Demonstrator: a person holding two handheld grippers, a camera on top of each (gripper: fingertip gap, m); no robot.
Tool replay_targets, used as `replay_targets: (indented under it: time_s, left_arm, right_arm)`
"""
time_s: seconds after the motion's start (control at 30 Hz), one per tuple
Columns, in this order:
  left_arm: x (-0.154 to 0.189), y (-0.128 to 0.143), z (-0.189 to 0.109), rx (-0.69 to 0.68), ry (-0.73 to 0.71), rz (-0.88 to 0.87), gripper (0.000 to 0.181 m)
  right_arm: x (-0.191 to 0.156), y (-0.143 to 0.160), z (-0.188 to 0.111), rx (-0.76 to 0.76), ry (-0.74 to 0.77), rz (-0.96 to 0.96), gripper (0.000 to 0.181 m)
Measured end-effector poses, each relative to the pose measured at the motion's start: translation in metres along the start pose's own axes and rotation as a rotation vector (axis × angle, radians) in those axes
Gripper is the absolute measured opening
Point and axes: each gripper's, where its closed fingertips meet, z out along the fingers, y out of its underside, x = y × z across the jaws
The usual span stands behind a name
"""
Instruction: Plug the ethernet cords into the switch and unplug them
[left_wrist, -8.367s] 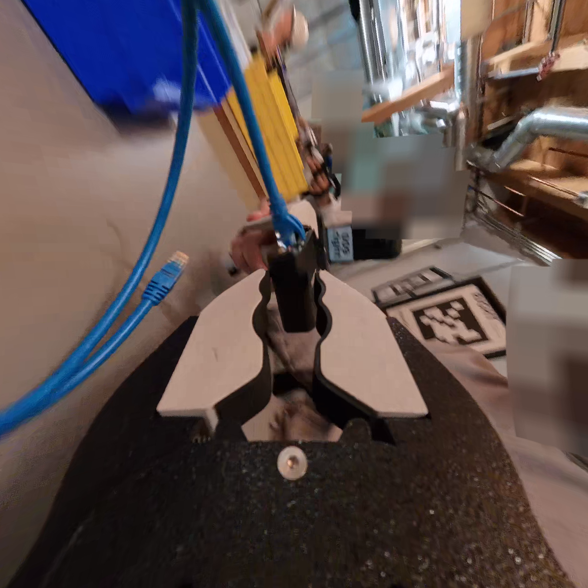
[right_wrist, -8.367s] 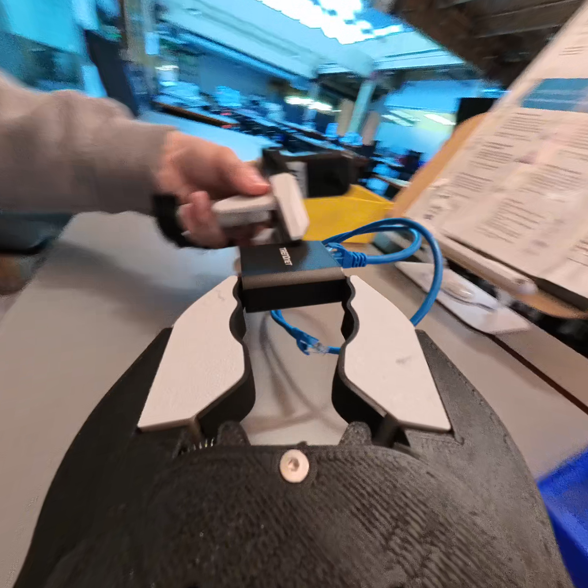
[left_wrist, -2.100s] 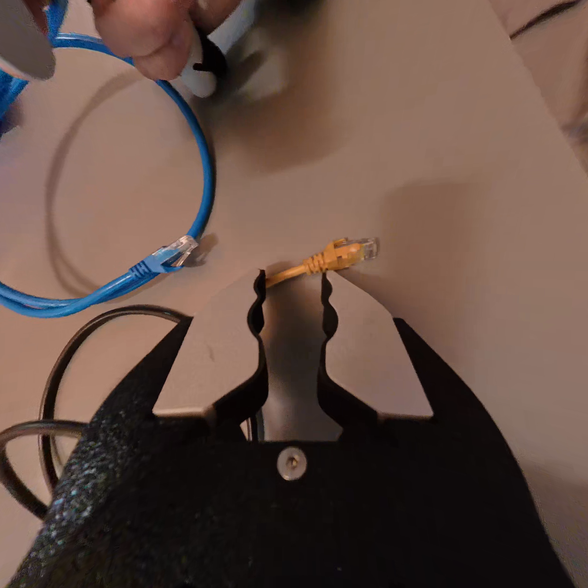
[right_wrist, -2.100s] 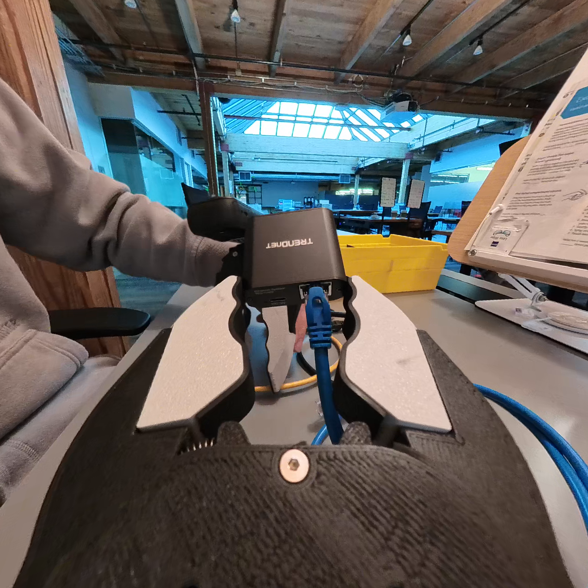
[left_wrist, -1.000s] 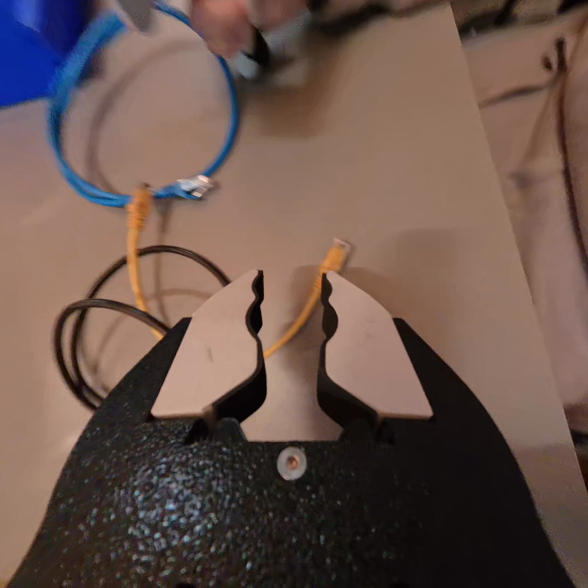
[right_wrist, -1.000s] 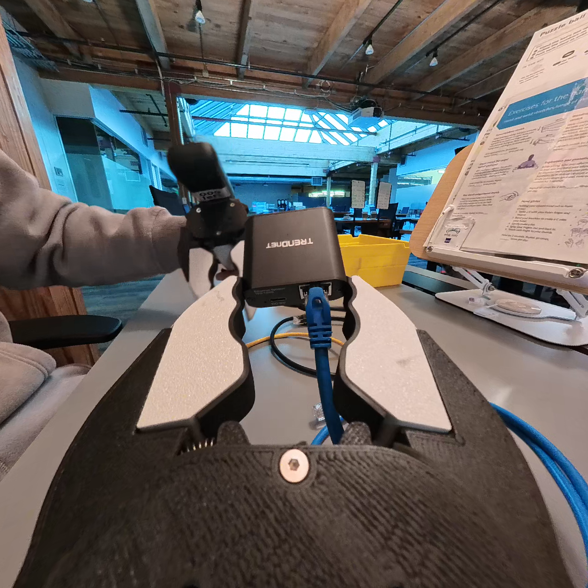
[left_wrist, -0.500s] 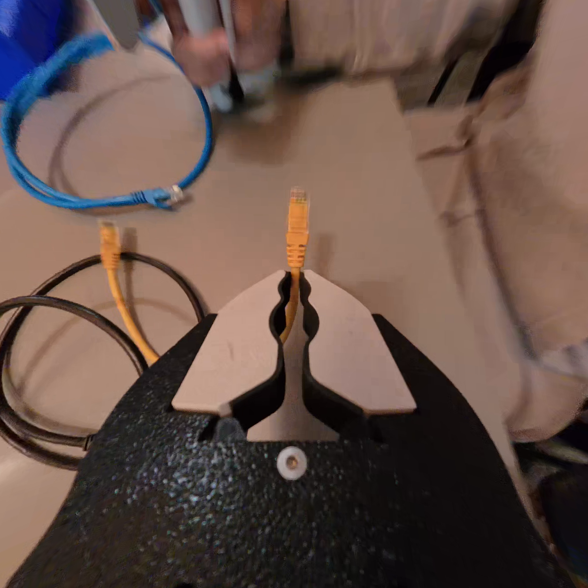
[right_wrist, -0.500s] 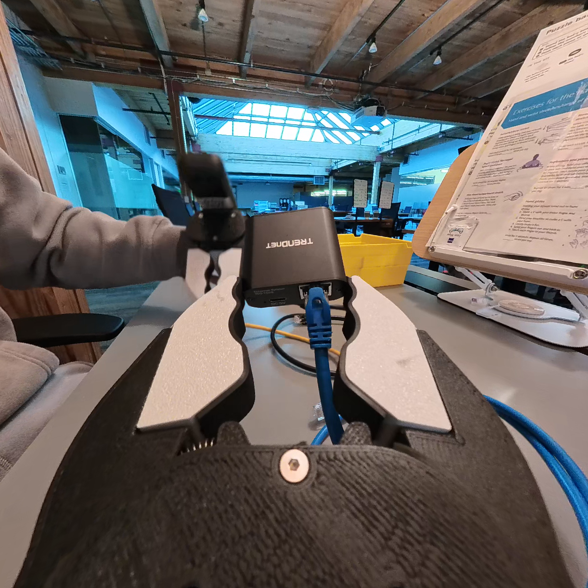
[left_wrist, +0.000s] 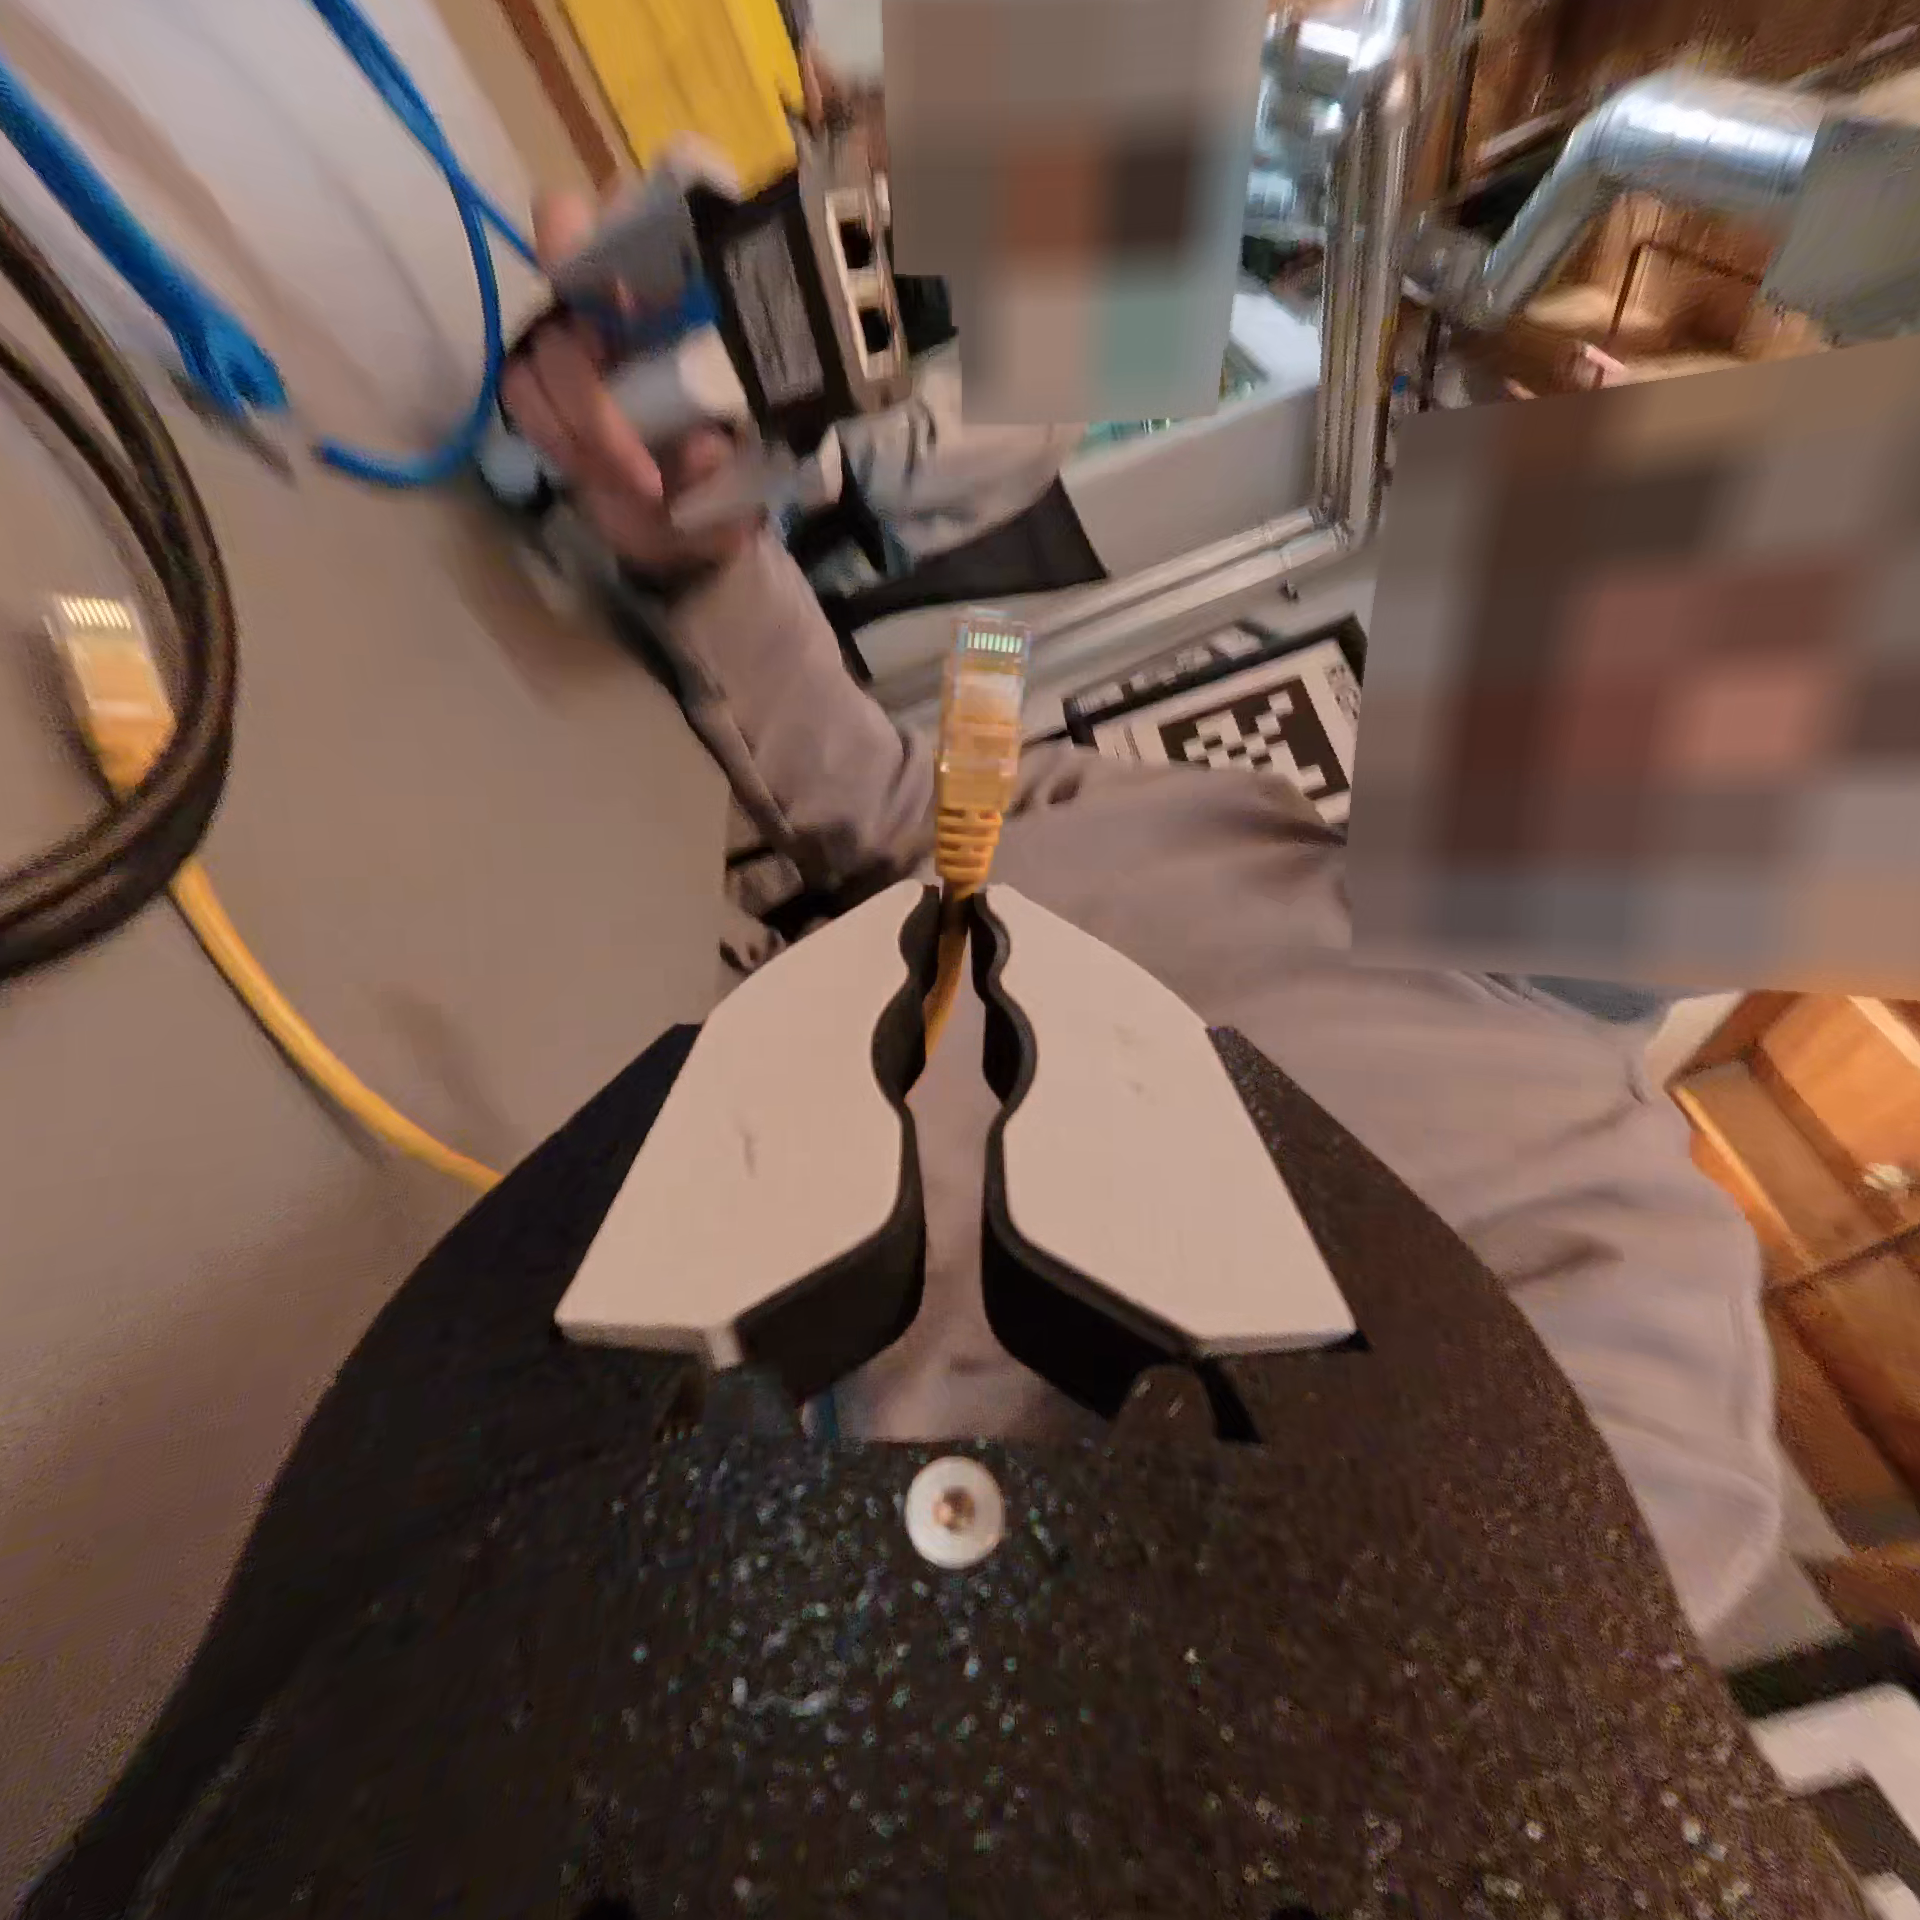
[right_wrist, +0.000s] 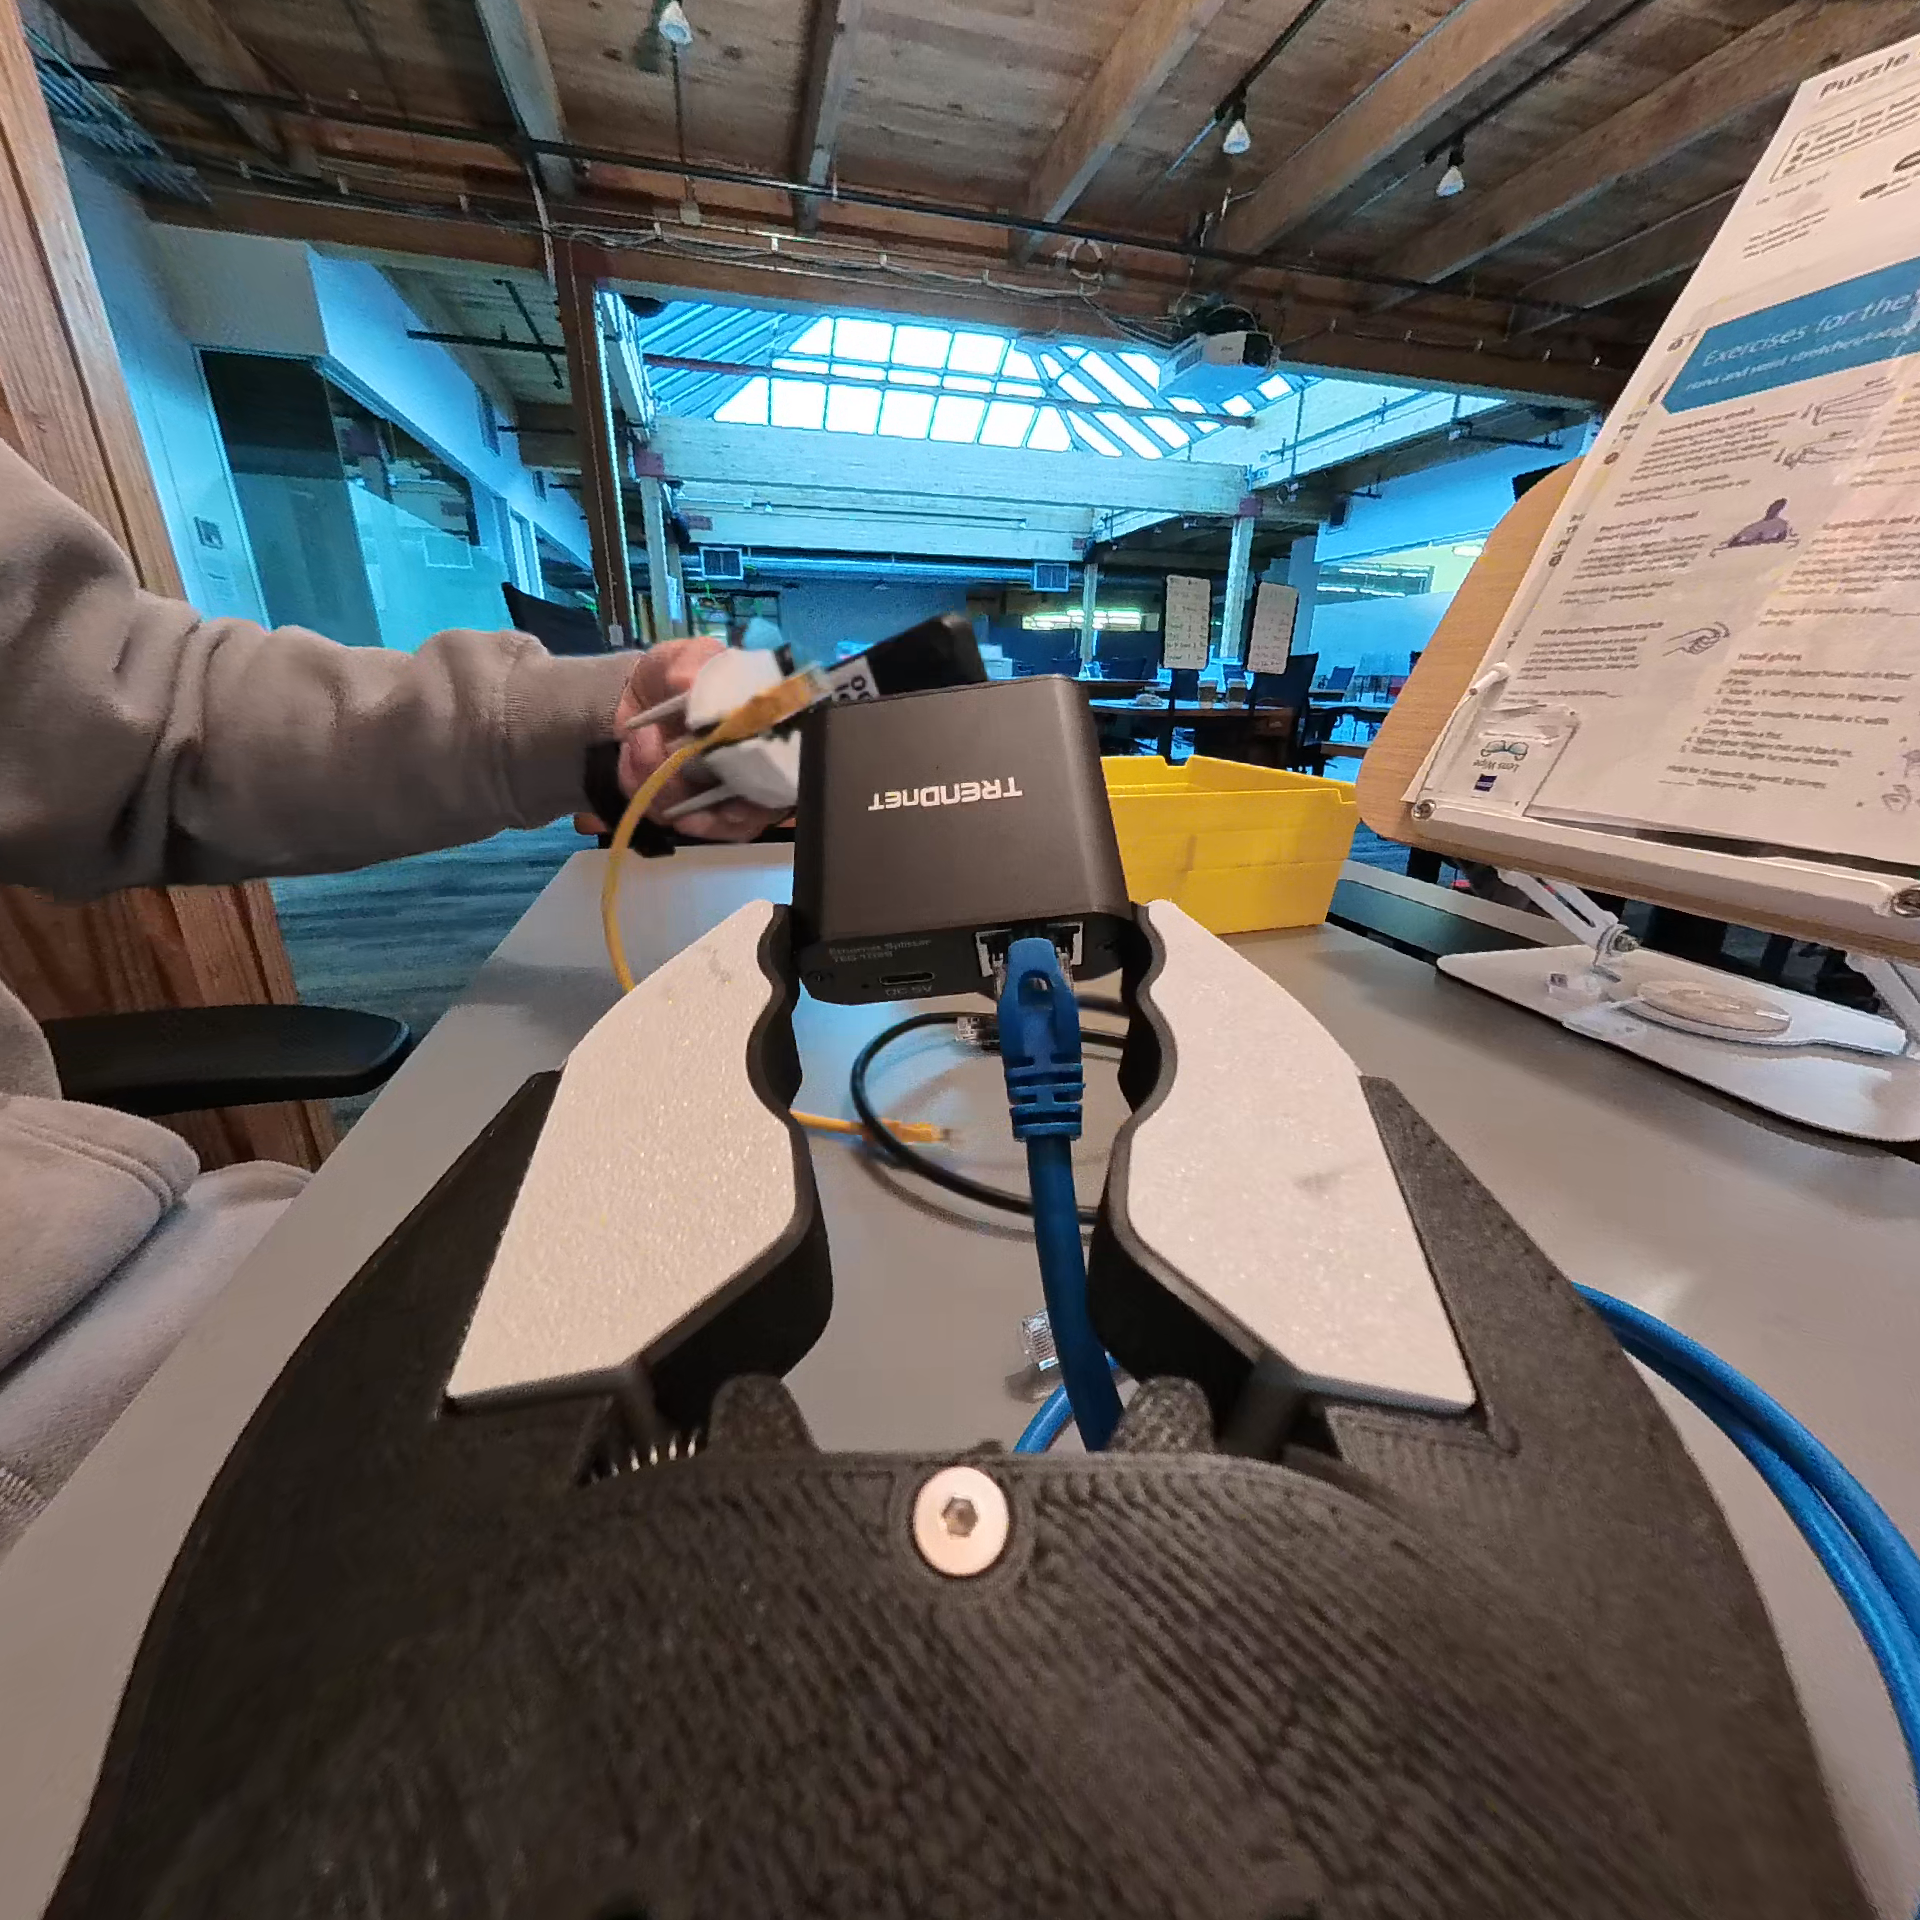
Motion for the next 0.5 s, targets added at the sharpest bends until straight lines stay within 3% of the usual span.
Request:
replay_targets:
  time_s: [0.07,0.13,0.33,0.5]
  left_arm:
    - [-0.001,0.007,-0.005,-0.017,0.022,-0.045,0.005]
    - [-0.021,0.000,-0.019,0.020,-0.078,-0.084,0.005]
    - [-0.109,-0.025,-0.115,0.154,-0.840,0.045,0.005]
    - [-0.137,-0.018,-0.125,0.053,-1.125,0.288,0.006]
  right_arm:
    - [0.000,0.000,0.000,-0.001,-0.001,0.002,0.060]
    - [0.000,0.001,0.000,-0.004,-0.004,0.001,0.060]
    - [-0.002,0.002,0.002,-0.016,-0.004,-0.016,0.060]
    - [-0.002,0.002,0.001,-0.014,-0.009,-0.007,0.060]
